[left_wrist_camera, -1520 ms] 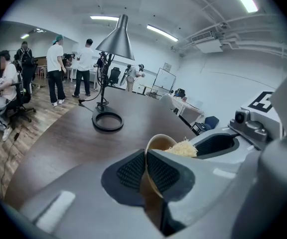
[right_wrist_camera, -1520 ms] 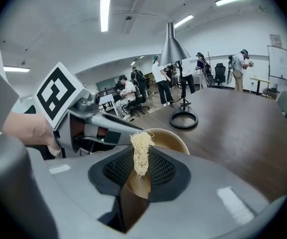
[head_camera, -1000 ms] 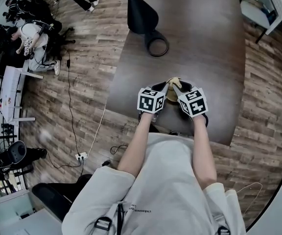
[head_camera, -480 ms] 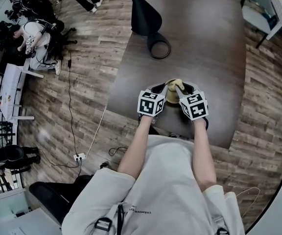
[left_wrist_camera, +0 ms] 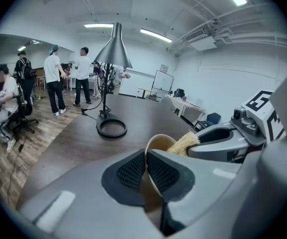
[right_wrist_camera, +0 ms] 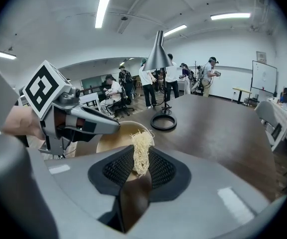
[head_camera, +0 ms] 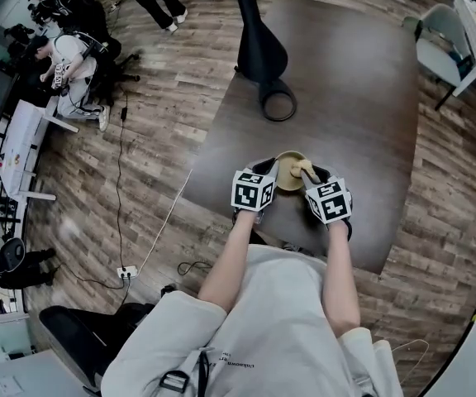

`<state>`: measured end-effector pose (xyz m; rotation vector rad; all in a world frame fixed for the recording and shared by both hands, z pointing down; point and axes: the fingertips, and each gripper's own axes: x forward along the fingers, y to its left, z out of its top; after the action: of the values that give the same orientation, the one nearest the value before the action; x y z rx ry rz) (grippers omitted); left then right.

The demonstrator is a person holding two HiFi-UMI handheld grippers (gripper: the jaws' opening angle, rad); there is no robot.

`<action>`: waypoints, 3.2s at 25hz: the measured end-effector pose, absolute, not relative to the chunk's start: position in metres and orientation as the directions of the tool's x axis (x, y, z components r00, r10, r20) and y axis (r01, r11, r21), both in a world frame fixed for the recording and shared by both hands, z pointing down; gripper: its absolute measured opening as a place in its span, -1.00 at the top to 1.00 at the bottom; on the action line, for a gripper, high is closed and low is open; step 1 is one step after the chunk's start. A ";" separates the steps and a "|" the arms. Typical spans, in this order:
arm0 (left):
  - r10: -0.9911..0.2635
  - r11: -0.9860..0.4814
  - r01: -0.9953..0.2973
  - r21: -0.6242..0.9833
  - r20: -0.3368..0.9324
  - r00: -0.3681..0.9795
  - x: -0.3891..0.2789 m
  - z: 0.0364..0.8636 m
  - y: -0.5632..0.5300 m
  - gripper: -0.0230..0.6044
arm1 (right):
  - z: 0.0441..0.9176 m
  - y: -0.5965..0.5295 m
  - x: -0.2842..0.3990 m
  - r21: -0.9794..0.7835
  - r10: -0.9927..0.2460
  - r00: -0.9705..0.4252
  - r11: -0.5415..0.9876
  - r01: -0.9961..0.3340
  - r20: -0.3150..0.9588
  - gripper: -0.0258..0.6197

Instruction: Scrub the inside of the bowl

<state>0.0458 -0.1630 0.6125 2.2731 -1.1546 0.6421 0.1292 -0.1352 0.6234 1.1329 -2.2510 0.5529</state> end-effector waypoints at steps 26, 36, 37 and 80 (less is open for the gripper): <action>-0.631 -0.652 -0.731 -0.201 0.678 0.376 0.047 0.625 -0.159 0.89 | 0.569 -0.147 0.144 -0.339 -0.646 -0.620 0.519 -0.785 0.446 0.59; -0.643 -0.762 -0.443 -0.473 0.631 0.434 0.106 0.618 -0.134 0.89 | 0.566 -0.152 0.142 -0.364 -0.694 -0.590 0.468 -0.805 0.413 0.59; -0.646 -0.761 -0.434 -0.482 0.622 0.443 0.108 0.616 -0.132 0.89 | 0.567 -0.152 0.141 -0.366 -0.693 -0.591 0.467 -0.805 0.413 0.59; -0.755 -0.483 -0.865 0.137 0.435 0.491 0.039 0.579 -0.179 0.89 | 0.606 -0.150 0.160 -0.447 -0.636 -0.597 0.405 -0.797 0.489 0.59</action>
<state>0.0392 -0.1786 0.5793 2.4023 -1.3579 0.4541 0.1596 -0.1496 0.6056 1.2611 -2.4212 0.9718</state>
